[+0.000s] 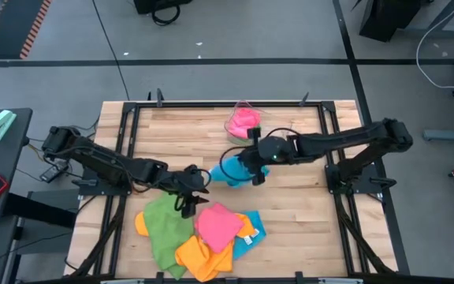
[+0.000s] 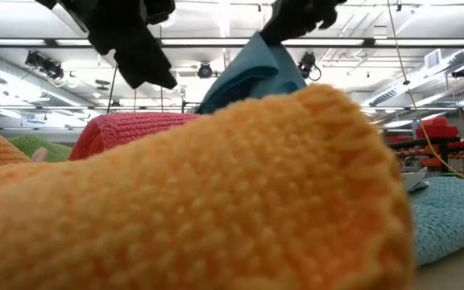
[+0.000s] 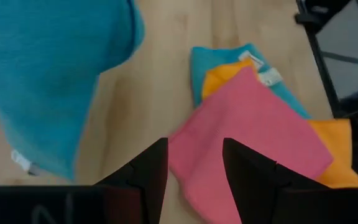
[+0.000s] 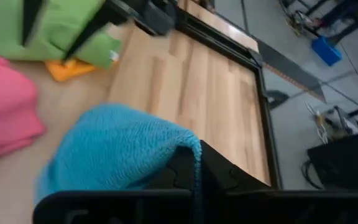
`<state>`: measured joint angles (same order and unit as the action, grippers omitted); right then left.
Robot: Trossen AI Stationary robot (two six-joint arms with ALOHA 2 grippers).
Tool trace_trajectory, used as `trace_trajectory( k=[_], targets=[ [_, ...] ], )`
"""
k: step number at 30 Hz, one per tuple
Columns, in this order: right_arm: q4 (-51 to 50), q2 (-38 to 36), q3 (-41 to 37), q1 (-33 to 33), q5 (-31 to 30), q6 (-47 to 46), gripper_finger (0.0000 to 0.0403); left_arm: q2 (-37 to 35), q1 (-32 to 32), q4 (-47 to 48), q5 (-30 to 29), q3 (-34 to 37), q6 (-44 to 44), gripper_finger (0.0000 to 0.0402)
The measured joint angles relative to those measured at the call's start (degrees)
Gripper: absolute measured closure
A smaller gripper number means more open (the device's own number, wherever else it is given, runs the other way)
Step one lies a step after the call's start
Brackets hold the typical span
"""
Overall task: Fold microfiber towels
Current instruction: Fold the top blue towel
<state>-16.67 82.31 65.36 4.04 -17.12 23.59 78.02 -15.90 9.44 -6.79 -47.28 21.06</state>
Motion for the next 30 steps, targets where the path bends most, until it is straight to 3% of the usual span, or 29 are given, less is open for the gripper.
trace_trajectory(
  k=[8, 15, 26, 30],
  targets=[
    [-0.17, 0.97, -0.26, -1.55, 2.01, -3.09, 0.0393, 2.13, 0.02, 4.07, -1.72, 0.00, 2.38, 0.0239],
    [-0.53, 0.95, -0.26, -1.25, 2.16, -8.47, 0.0393, 6.11, 0.17, 6.45, -15.13, 0.02, 4.09, 0.0235],
    [-0.07, 0.93, -0.26, -0.84, 2.20, -15.07, 0.0393, 11.28, 2.58, 2.18, -22.06, 0.00, 2.25, 0.0123],
    [-0.25, 0.93, -0.26, -0.88, 2.18, -16.67, 0.0393, 12.80, 3.67, 1.03, -25.39, -0.02, 2.03, 0.0105]
  ],
)
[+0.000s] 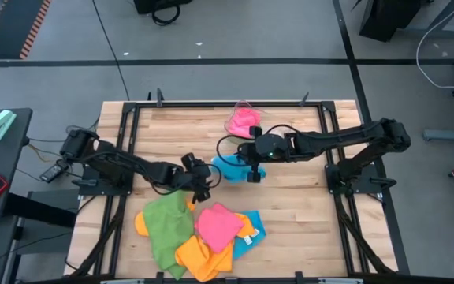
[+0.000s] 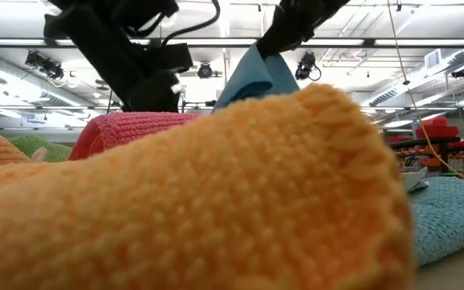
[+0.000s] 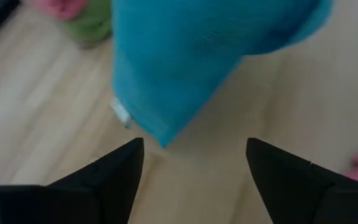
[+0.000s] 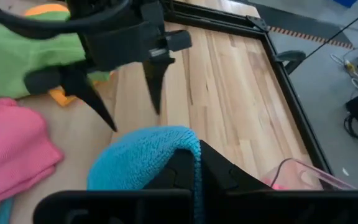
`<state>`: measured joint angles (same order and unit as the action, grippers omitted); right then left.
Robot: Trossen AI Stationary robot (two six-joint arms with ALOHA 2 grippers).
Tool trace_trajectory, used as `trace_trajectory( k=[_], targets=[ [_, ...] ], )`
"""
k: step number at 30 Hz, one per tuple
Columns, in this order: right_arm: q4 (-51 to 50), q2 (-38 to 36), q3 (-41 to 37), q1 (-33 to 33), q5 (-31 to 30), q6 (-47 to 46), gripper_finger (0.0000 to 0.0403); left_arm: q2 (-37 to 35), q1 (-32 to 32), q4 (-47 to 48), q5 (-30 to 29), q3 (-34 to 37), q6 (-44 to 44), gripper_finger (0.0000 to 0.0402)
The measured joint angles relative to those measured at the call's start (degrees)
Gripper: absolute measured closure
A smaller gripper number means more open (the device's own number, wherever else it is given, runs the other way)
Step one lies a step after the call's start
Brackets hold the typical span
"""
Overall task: Fold microfiber towels
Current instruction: Fold the top blue towel
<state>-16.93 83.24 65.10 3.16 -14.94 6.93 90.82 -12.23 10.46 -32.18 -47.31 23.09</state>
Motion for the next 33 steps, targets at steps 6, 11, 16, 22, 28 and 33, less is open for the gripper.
trace_trajectory(
  k=[6, 11, 16, 22, 28, 33],
  targets=[
    [-0.07, 0.00, 0.00, 0.02, 0.02, -1.85, 0.0393, 0.79, 0.57, -2.53, -1.21, 0.04, -1.09, 0.0109],
    [0.29, 0.00, 0.00, 0.41, 0.01, -2.48, 0.0393, 2.89, 0.57, -7.12, -2.74, 0.00, -4.07, 0.0110],
    [0.57, 0.00, 0.00, 1.32, 0.02, -3.32, 0.0393, 5.13, 0.55, -8.61, -8.52, 0.04, -4.94, 0.0110],
    [-0.06, 0.00, 0.00, 1.64, 0.02, -4.31, 0.0393, 5.75, 0.55, -10.05, -11.97, 0.04, -6.11, 0.0115],
    [-0.19, -0.02, 0.00, 1.64, 0.02, -4.69, 0.0393, 5.54, 0.35, -9.97, -11.94, 0.04, -7.07, 0.0175],
    [-1.09, -0.04, 0.00, 1.64, 1.13, -5.45, 0.0393, 4.45, 0.40, -9.86, -8.97, 0.04, -6.48, 0.0268]
  ],
)
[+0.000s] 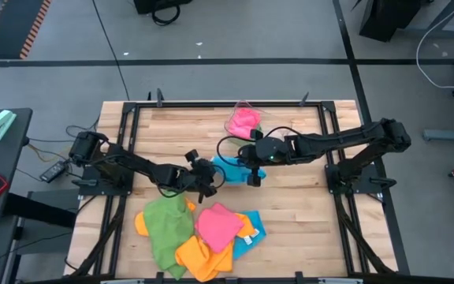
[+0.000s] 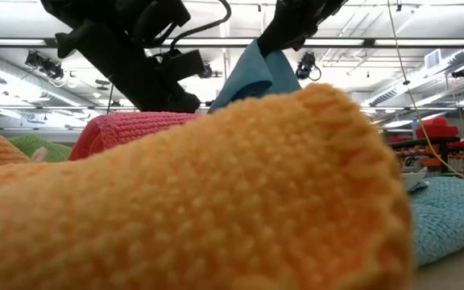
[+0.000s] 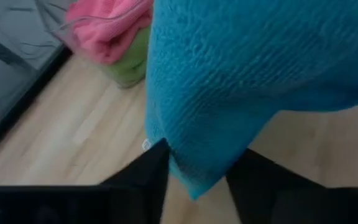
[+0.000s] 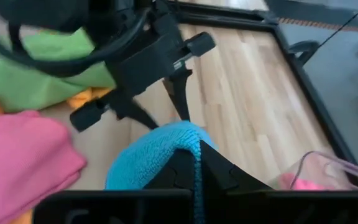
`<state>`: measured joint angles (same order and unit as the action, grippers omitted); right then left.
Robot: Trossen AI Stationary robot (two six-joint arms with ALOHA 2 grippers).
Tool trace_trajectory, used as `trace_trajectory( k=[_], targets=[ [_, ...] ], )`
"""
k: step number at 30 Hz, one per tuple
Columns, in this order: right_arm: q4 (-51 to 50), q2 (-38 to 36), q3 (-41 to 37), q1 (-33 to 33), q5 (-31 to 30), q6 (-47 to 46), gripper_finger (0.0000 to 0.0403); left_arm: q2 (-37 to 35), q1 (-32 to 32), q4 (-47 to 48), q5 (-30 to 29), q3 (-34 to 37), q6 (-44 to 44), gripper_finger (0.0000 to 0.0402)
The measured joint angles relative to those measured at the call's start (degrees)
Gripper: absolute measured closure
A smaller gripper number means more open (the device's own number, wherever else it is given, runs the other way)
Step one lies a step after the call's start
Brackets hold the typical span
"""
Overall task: Fold microfiber towels
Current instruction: Fold the top blue towel
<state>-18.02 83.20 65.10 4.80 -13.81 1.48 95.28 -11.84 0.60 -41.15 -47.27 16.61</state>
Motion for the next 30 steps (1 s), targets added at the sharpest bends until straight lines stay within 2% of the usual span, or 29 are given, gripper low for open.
trace_trajectory(
  k=[5, 6, 10, 14, 16, 20, 25, 30],
  targets=[
    [-4.54, -0.02, 0.00, 0.00, 3.70, 0.00, 0.0381, -4.13, 0.00, -0.22, 12.46, 0.00, 3.18, 0.0376],
    [-5.68, -0.02, 0.00, 0.00, 4.84, 0.00, 0.0378, -5.14, 0.00, -0.38, 15.36, 0.00, 4.47, 0.0387],
    [-9.19, -0.42, 0.00, -0.02, 10.15, 0.00, 0.0368, -7.12, -0.02, -4.43, 24.87, 0.00, 10.16, 0.0381],
    [-10.72, -1.30, 0.00, -0.91, 18.64, 0.08, 0.0360, -6.98, -0.02, -10.16, 31.76, -0.02, 13.57, 0.0376],
    [-10.75, -1.62, 0.00, -1.49, 20.59, 0.79, 0.0354, -6.87, -0.10, -10.49, 32.46, -0.04, 14.89, 0.0383],
    [-10.57, -1.33, 0.02, -3.54, 20.75, 4.22, 0.0338, -7.12, -1.15, -11.53, 32.41, -0.02, 16.02, 0.0394],
    [-10.05, 1.67, -0.09, -7.82, 20.75, 7.09, 0.0313, -7.18, -2.95, -10.17, 32.41, -0.02, 19.28, 0.0382],
    [-7.68, 6.77, -0.81, -11.89, 20.75, 9.42, 0.0279, -7.18, -5.70, -4.06, 26.72, -0.02, 23.21, 0.0384]
  ],
)
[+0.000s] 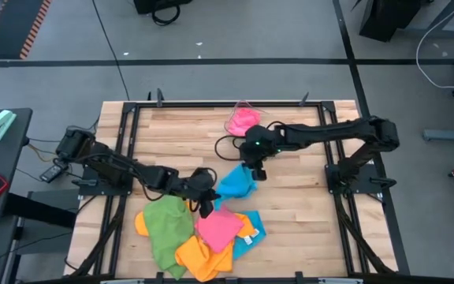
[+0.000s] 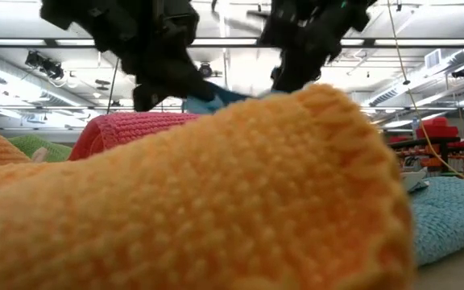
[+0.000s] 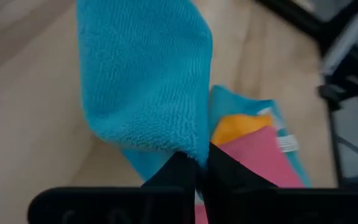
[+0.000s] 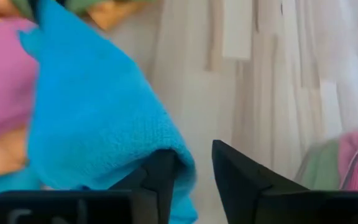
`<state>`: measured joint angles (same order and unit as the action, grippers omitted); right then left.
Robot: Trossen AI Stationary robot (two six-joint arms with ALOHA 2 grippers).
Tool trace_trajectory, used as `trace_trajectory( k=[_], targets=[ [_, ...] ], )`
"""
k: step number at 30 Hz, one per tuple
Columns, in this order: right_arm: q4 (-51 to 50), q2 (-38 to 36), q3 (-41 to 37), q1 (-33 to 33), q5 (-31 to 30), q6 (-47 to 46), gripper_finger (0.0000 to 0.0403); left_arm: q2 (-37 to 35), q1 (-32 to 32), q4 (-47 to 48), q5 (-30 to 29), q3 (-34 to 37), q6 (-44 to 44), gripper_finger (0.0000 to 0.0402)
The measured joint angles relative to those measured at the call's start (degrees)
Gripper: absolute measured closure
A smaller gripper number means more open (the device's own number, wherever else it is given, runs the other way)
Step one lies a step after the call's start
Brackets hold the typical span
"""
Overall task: Fold microfiber towels
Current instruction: Fold the top blue towel
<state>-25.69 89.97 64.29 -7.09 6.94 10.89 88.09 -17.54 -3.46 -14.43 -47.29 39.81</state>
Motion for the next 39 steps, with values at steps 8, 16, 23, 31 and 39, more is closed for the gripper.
trace_trajectory(
  k=[8, 16, 23, 31, 39],
  targets=[
    [2.04, 4.22, 0.00, -4.22, 0.42, 2.77, 0.0231, 0.00, -3.70, 12.47, -7.60, 0.00, 9.17, 0.0385],
    [0.54, -0.02, 0.00, -4.05, 8.99, 5.86, 0.0226, 0.00, -6.03, 25.60, -7.88, 0.00, 19.04, 0.0387],
    [3.21, 2.13, -2.19, 2.52, 12.35, 6.68, 0.0226, 0.00, -7.68, 31.49, -7.83, 0.00, 24.18, 0.0385],
    [20.52, 2.07, -13.76, 8.30, -0.50, 4.38, 0.0234, 0.00, -8.73, 33.18, -8.22, 0.00, 25.24, 0.0362],
    [28.82, 2.06, -21.80, 8.77, -6.26, 2.59, 0.0236, 0.00, -8.75, 33.06, -9.12, 0.00, 25.09, 0.0324]
  ],
)
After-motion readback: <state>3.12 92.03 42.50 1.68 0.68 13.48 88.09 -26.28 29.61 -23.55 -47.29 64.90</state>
